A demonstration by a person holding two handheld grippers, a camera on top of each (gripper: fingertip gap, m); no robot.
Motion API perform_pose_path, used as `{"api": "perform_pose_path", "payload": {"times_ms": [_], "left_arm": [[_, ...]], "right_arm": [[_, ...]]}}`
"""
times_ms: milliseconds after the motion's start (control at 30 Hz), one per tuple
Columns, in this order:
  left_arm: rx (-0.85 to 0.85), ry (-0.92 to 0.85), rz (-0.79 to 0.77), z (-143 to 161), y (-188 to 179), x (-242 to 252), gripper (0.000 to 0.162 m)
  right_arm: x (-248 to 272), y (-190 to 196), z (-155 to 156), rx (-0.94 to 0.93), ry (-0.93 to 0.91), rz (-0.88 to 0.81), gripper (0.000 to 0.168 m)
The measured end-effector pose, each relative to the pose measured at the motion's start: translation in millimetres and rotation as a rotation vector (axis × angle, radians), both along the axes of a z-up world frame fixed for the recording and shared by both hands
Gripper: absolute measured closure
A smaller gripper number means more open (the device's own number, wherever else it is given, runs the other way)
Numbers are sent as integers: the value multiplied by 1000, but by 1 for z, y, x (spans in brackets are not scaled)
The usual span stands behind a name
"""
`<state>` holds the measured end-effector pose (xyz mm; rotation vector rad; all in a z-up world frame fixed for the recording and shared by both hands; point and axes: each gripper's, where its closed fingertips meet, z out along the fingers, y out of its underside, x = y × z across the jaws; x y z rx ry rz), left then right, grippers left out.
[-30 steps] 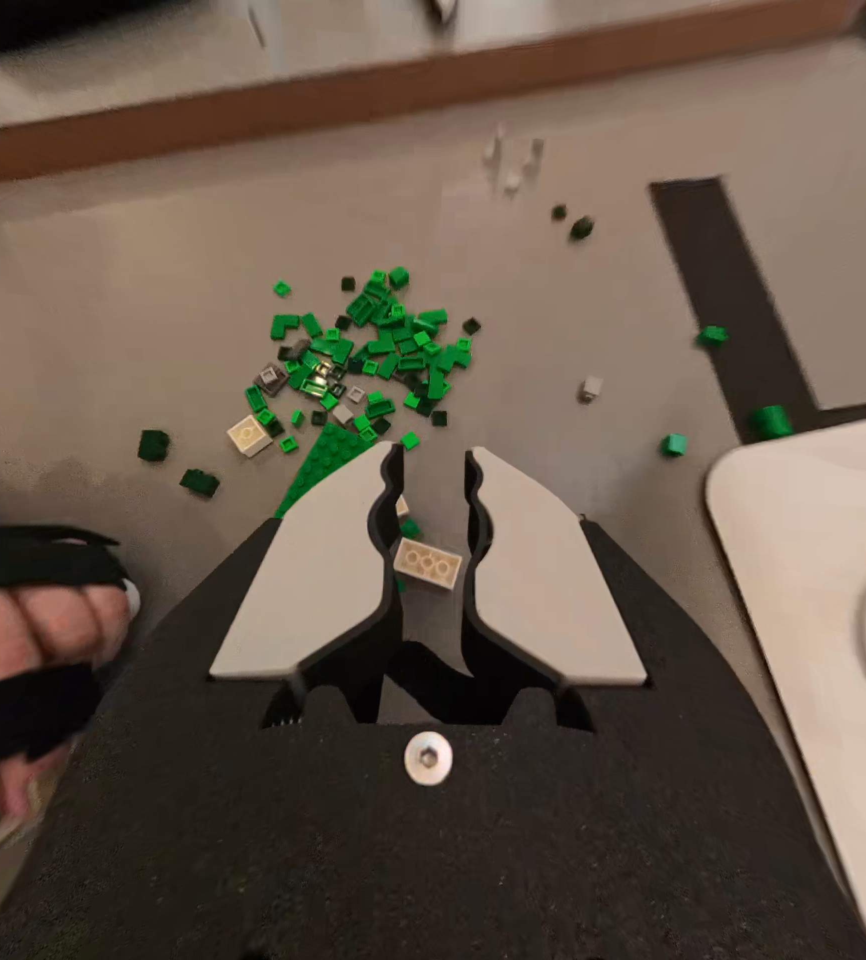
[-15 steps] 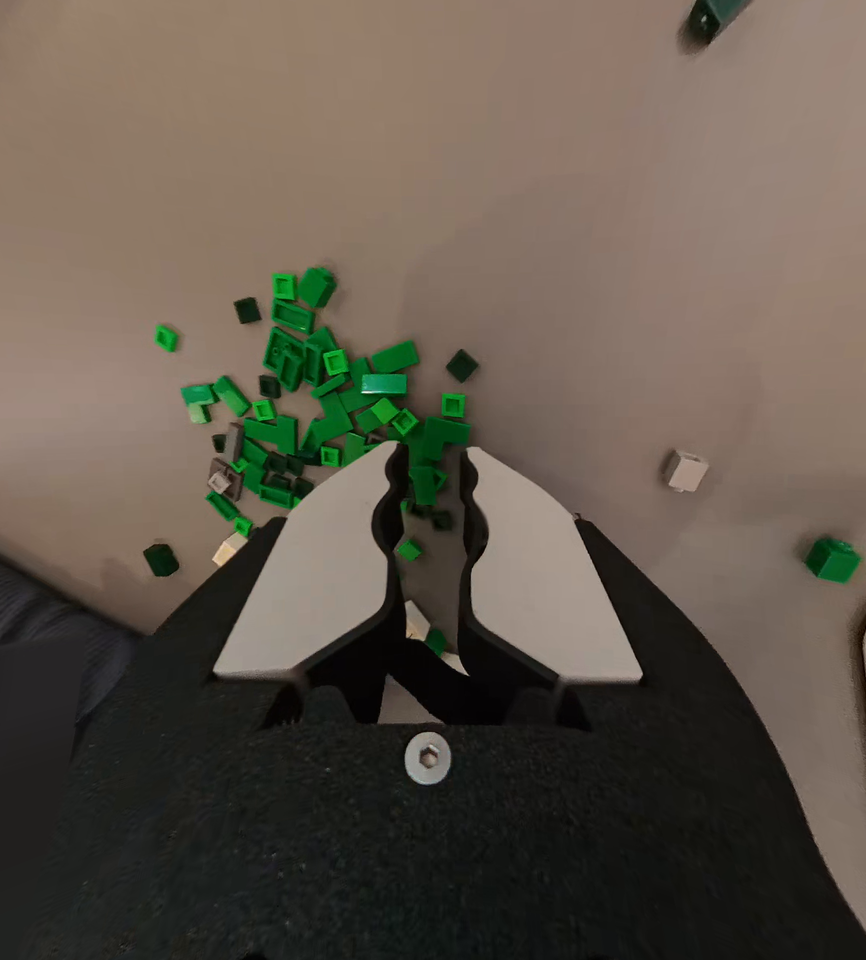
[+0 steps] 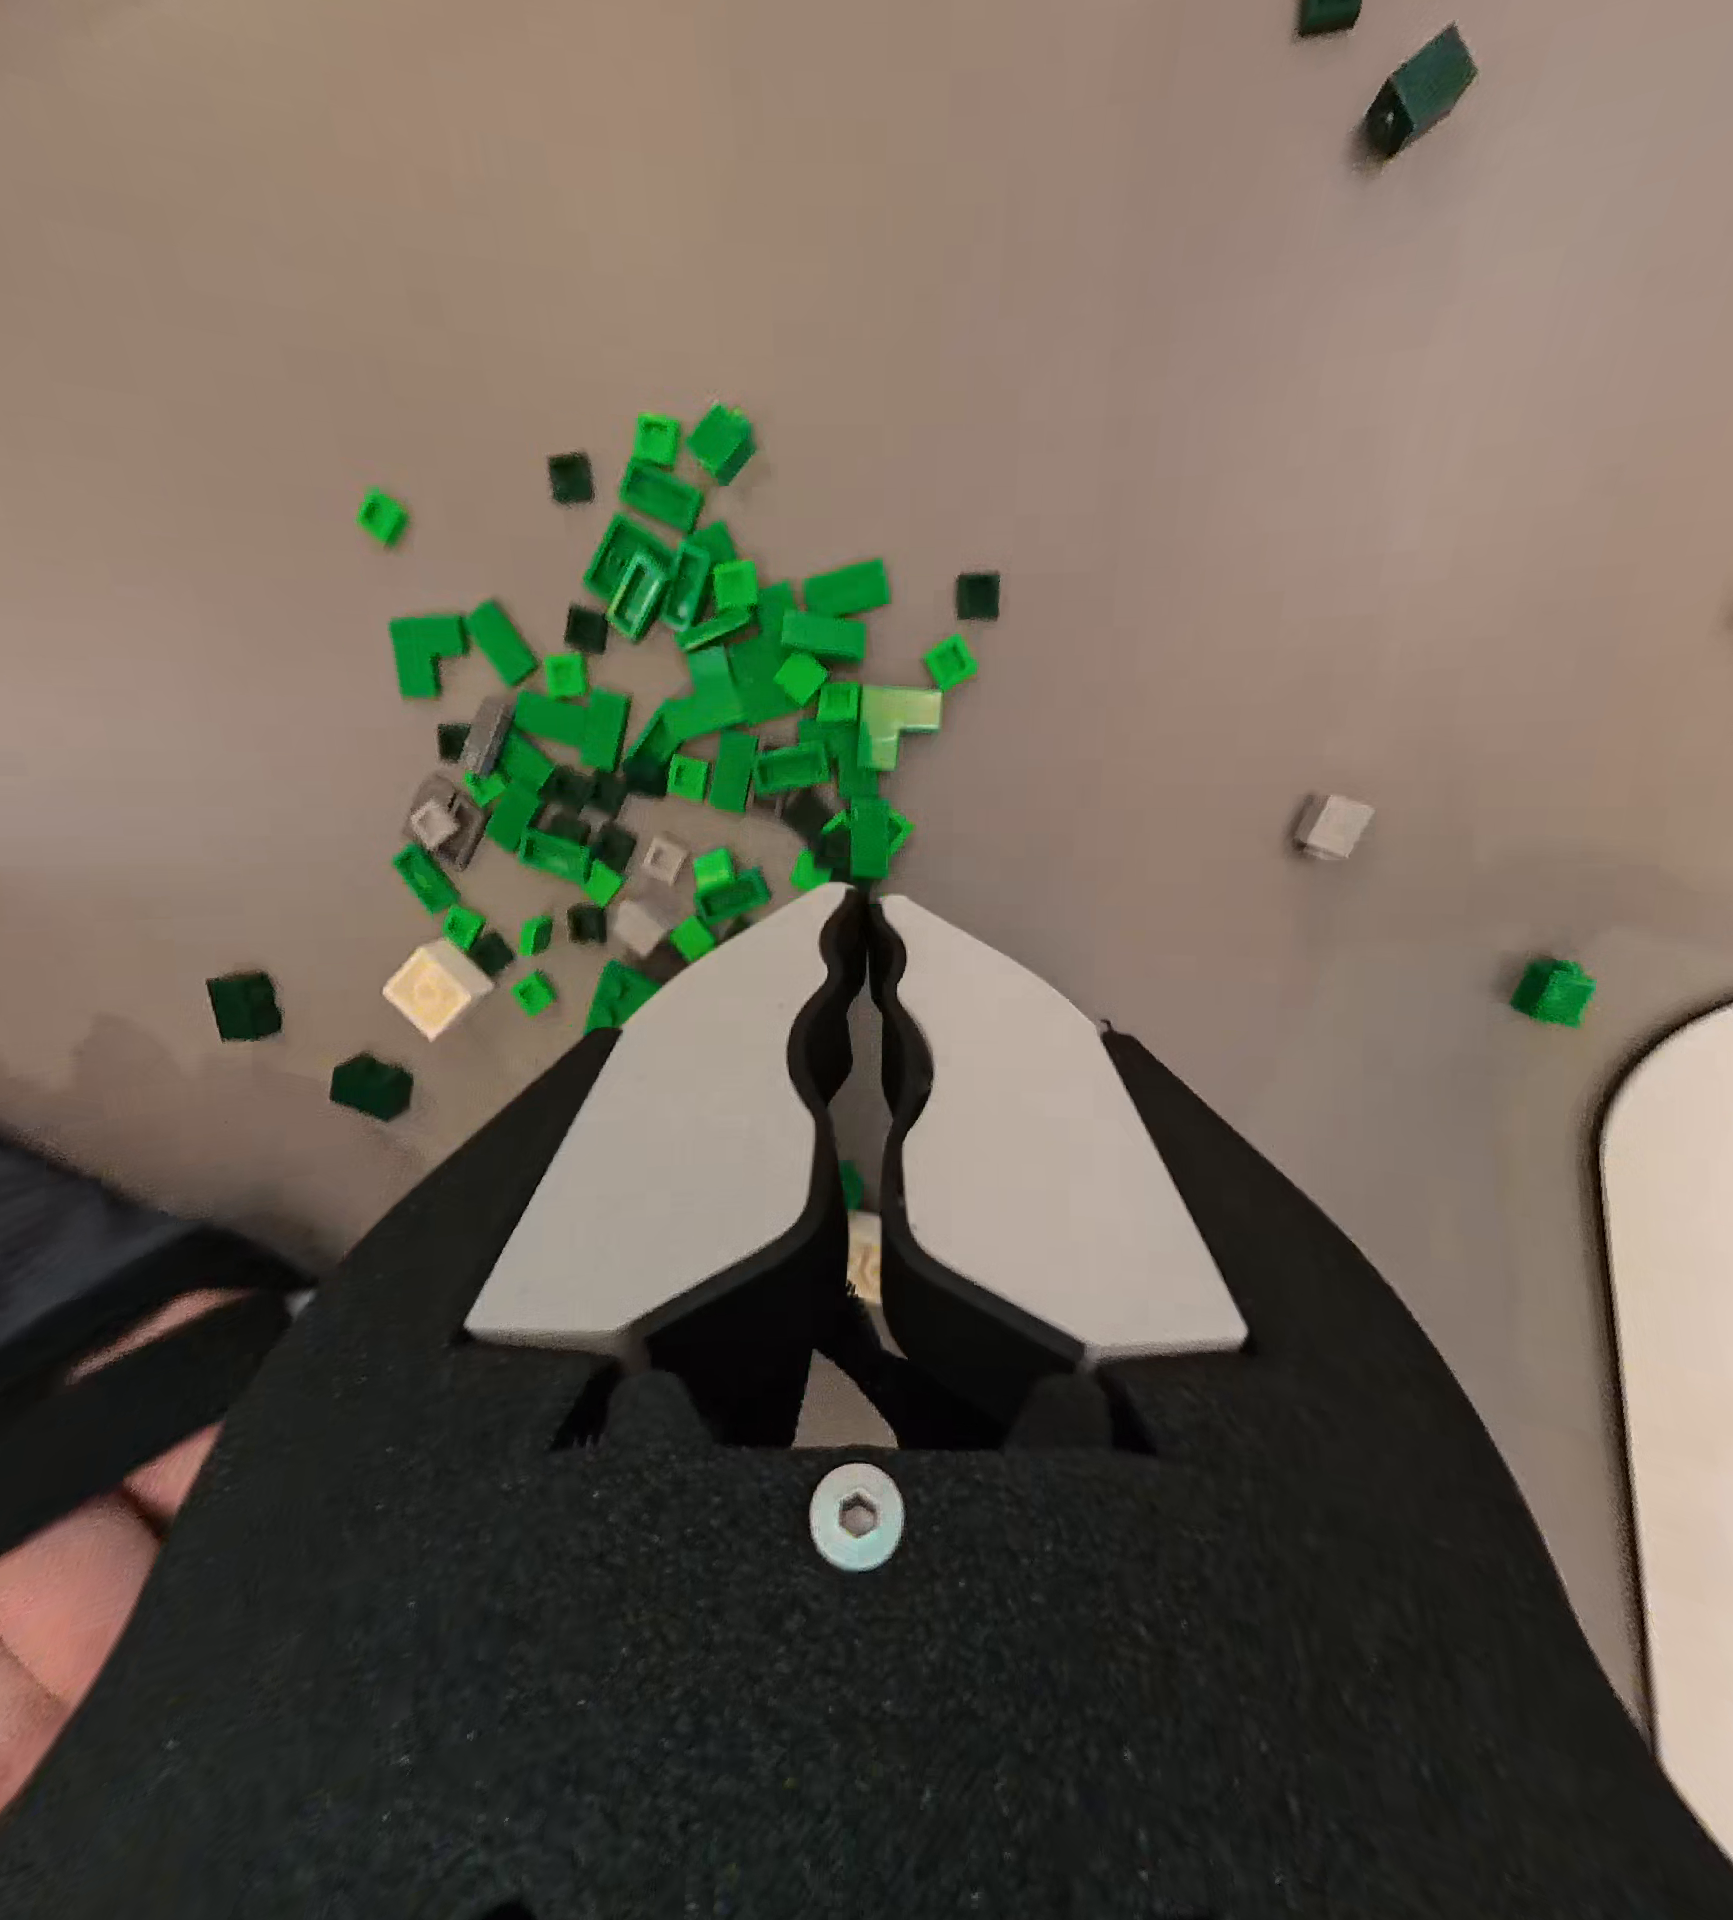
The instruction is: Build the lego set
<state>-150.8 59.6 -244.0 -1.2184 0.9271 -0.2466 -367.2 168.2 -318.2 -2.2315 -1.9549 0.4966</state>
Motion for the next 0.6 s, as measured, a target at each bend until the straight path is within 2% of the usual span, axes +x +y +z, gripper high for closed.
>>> {"api": "perform_pose_path", "payload": {"times_ms": [100, 233, 300, 600], "left_arm": [[7, 17, -12, -1, -2, 5, 162], [37, 62, -34, -4, -8, 9, 162], [42, 69, -44, -4, -10, 10, 162], [32, 65, -45, -5, -9, 10, 162]], "right_arm": [[6, 3, 6, 42, 53, -18, 164], [-9, -11, -1, -142, 50, -108, 146], [-14, -5, -10, -98, 11, -106, 142], [-31, 1, -22, -76, -22, -119, 148]]}}
